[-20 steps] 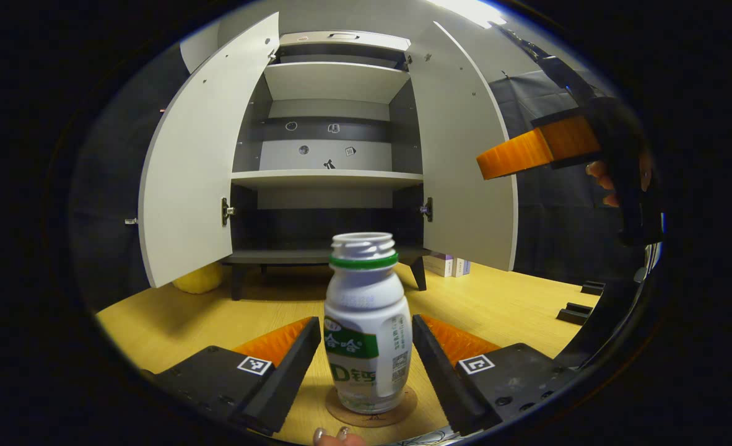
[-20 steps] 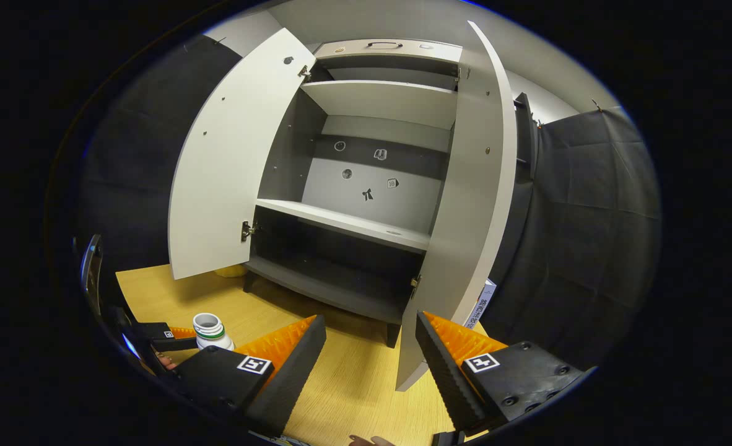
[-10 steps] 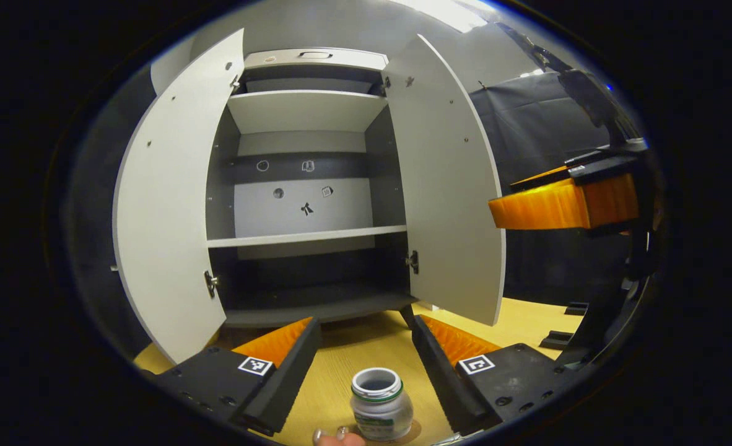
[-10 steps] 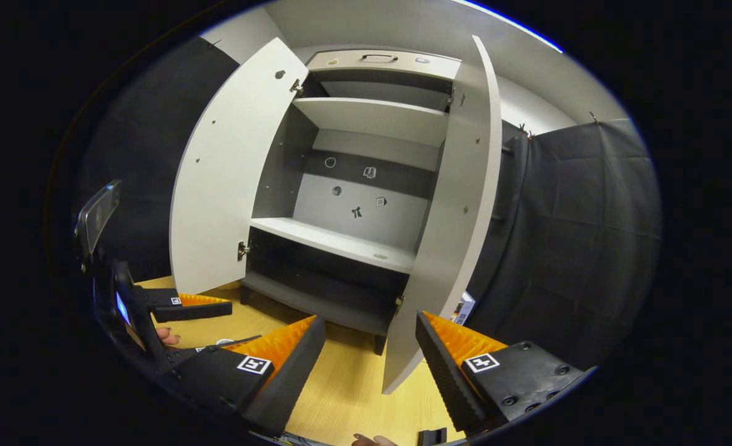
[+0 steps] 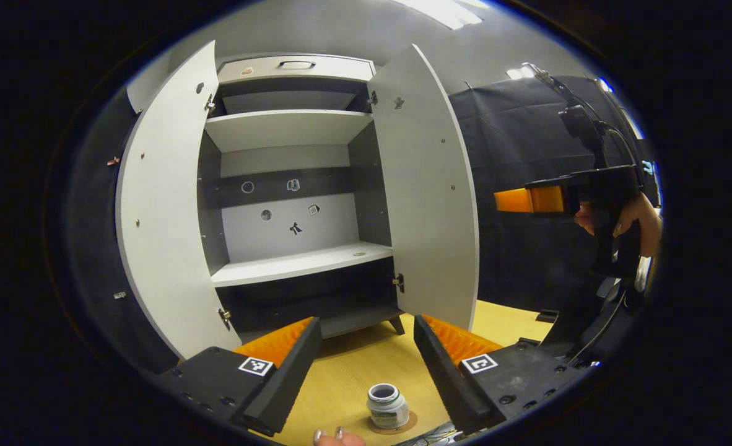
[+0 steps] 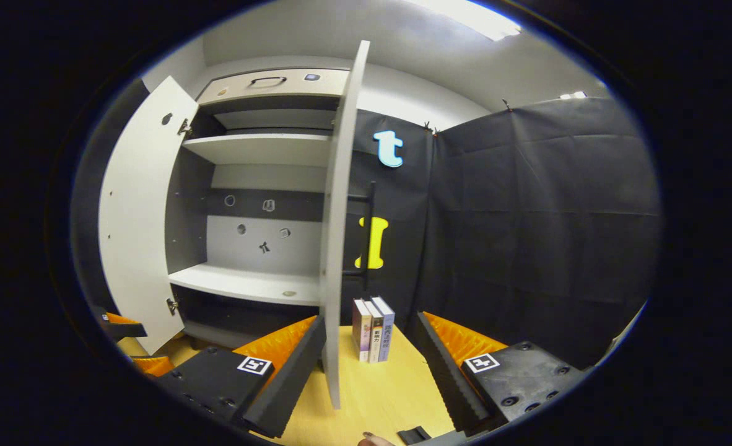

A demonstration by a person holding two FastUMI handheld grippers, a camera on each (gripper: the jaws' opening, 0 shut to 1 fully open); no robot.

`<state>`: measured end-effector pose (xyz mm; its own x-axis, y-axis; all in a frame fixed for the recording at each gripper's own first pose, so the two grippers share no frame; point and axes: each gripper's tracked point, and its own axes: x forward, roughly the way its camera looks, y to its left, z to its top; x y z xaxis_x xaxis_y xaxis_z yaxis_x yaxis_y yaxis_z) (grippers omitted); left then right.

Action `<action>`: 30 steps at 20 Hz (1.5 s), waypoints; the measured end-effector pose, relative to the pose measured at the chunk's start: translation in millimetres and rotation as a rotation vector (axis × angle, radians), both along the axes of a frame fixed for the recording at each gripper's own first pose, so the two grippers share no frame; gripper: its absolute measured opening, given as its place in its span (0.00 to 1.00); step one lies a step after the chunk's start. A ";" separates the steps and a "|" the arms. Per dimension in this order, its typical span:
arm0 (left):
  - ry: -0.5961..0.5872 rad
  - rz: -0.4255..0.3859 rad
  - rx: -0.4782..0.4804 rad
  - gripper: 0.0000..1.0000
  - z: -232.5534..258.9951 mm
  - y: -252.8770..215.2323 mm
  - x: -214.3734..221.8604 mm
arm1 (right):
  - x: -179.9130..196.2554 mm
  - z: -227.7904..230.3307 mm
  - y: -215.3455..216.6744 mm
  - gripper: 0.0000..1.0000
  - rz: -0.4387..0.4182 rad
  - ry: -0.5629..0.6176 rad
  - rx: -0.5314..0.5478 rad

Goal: Grasp the bottle in the cabinet with the left hand and place it on the coaster, then close the right door with the right hand and the left door with the left hand.

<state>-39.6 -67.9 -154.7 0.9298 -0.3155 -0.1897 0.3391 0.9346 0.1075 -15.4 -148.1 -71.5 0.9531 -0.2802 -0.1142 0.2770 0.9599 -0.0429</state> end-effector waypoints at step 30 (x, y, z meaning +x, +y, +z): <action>-0.164 0.655 -0.032 0.96 109.7 280.3 -25.6 | 118.6 14.5 185.5 0.96 0.454 -0.094 0.128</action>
